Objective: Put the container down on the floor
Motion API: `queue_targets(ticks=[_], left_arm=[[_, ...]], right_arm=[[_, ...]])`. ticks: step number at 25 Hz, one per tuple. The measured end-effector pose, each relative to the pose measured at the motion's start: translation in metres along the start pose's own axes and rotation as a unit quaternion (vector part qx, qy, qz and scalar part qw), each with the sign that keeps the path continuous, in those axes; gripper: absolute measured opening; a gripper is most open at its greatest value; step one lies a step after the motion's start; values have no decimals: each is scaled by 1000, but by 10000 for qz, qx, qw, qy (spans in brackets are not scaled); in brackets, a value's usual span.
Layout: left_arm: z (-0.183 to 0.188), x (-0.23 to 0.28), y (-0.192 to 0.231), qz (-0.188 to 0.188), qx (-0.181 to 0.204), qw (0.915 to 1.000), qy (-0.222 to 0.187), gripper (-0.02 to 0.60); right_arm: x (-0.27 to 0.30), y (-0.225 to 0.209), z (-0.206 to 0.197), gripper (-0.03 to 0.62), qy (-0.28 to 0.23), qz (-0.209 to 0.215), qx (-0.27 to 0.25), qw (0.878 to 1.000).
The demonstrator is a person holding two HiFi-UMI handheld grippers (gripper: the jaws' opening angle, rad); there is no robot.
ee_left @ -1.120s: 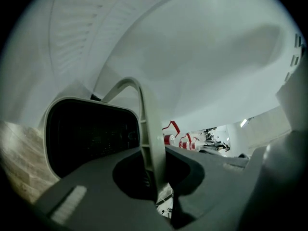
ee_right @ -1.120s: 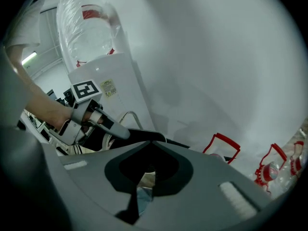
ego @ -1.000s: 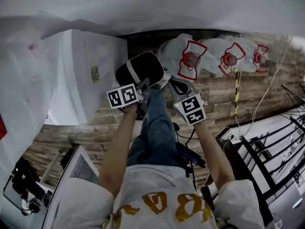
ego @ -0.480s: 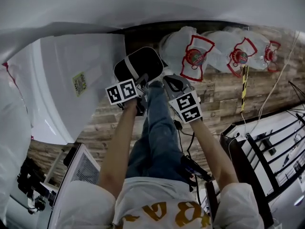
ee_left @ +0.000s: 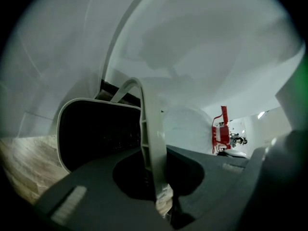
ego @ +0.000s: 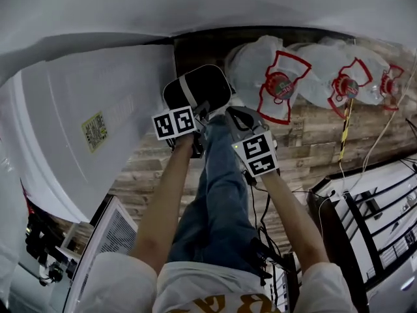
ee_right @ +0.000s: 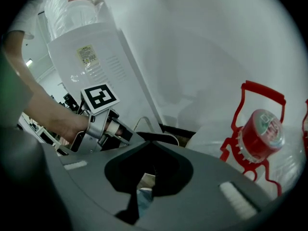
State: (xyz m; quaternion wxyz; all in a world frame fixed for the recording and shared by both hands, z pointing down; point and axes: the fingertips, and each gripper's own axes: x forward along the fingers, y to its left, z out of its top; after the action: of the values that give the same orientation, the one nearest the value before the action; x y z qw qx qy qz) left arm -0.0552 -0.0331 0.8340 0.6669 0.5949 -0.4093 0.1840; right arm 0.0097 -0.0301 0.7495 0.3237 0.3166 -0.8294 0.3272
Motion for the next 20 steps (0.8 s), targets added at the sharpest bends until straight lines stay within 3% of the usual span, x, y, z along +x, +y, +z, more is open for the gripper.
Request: queue_targets(ticks=[14,20], left_arm=[[12,64,54,357,-187,9991,108,18],[12,78,77,705,139,9969,314,18]], right_arm=[[49,1,-26,28,372,72,-112,9992],[61,5,-27,28,479,196,-274,9983]])
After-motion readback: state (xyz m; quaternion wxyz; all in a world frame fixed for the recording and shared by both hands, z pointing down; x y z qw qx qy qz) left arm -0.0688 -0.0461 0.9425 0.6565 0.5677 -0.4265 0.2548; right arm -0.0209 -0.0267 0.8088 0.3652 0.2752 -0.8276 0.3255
